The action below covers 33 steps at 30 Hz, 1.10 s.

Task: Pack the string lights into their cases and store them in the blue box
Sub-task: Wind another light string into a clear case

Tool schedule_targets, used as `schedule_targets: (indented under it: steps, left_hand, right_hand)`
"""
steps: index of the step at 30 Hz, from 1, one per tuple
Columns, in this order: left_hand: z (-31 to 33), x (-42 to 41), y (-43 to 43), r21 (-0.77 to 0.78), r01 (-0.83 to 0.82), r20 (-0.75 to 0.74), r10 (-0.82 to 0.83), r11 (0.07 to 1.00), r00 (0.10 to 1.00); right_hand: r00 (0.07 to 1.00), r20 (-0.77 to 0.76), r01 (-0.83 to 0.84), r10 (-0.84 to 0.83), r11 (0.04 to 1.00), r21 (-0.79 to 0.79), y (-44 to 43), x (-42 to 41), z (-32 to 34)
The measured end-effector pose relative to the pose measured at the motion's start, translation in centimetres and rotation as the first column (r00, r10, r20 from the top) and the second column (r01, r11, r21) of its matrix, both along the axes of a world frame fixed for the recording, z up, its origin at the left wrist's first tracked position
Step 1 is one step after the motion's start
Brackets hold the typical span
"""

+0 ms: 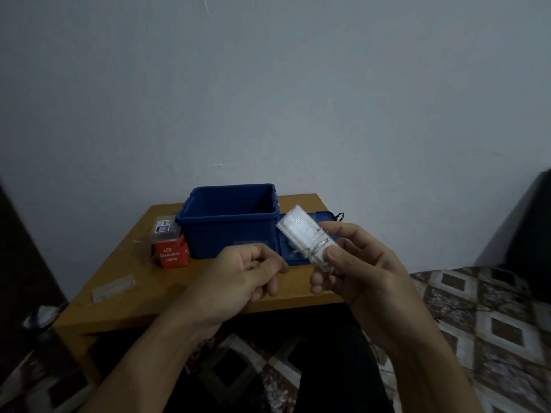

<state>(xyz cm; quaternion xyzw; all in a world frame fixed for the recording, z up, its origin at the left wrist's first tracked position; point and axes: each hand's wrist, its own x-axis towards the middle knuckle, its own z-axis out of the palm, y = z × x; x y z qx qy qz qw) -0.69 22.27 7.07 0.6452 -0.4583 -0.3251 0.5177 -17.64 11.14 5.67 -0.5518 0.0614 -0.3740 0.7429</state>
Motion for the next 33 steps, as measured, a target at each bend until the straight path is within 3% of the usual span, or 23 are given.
schedule_targets:
  steps: [3,6,10,14,19,24,29,33]
  left_hand:
    - [-0.1,0.2,-0.3,0.003,-0.014,-0.042,0.015,1.000,0.999]
    - [0.1,0.1,-0.3,0.015,0.014,0.009,-0.015,1.000,1.000]
    - [0.7,0.4,-0.2,0.062,0.049,0.073,-0.053,0.997,0.996]
    - [1.6,0.9,-0.1,0.192,0.039,0.125,-0.064,0.981,0.990]
    - [2.9,1.0,-0.2,0.276,-0.023,0.253,-0.050,0.961,0.966]
    - [3.4,0.0,-0.2,0.160,-0.161,0.478,0.066,0.974,0.876]
    - [3.3,-1.2,0.4,0.073,-0.184,0.531,0.118,0.980,0.839]
    - [3.4,-2.0,1.0,0.040,-0.100,0.409,0.075,0.994,0.910]
  right_hand:
    - [0.998,-0.011,-0.057,0.056,0.998,-0.021,-0.1,-0.1,-0.2]
    - [0.987,-0.032,-0.159,0.158,0.986,-0.053,-0.3,-0.4,-0.3]
    - [0.955,-0.166,-0.273,0.247,0.950,-0.152,-0.3,-0.9,-0.3]
    - [0.933,-0.275,-0.302,0.233,0.922,-0.244,-0.2,-1.0,-0.3]
    - [0.898,-0.433,-0.257,0.074,0.888,-0.380,-0.1,-1.2,0.1]
    - [0.823,-0.519,-0.150,-0.231,0.792,-0.592,0.4,-0.7,0.0]
    - [0.790,-0.442,-0.024,-0.425,0.699,-0.715,0.6,-0.2,-0.5]
    - [0.778,-0.296,0.117,-0.555,0.591,-0.798,0.6,0.1,-0.8]
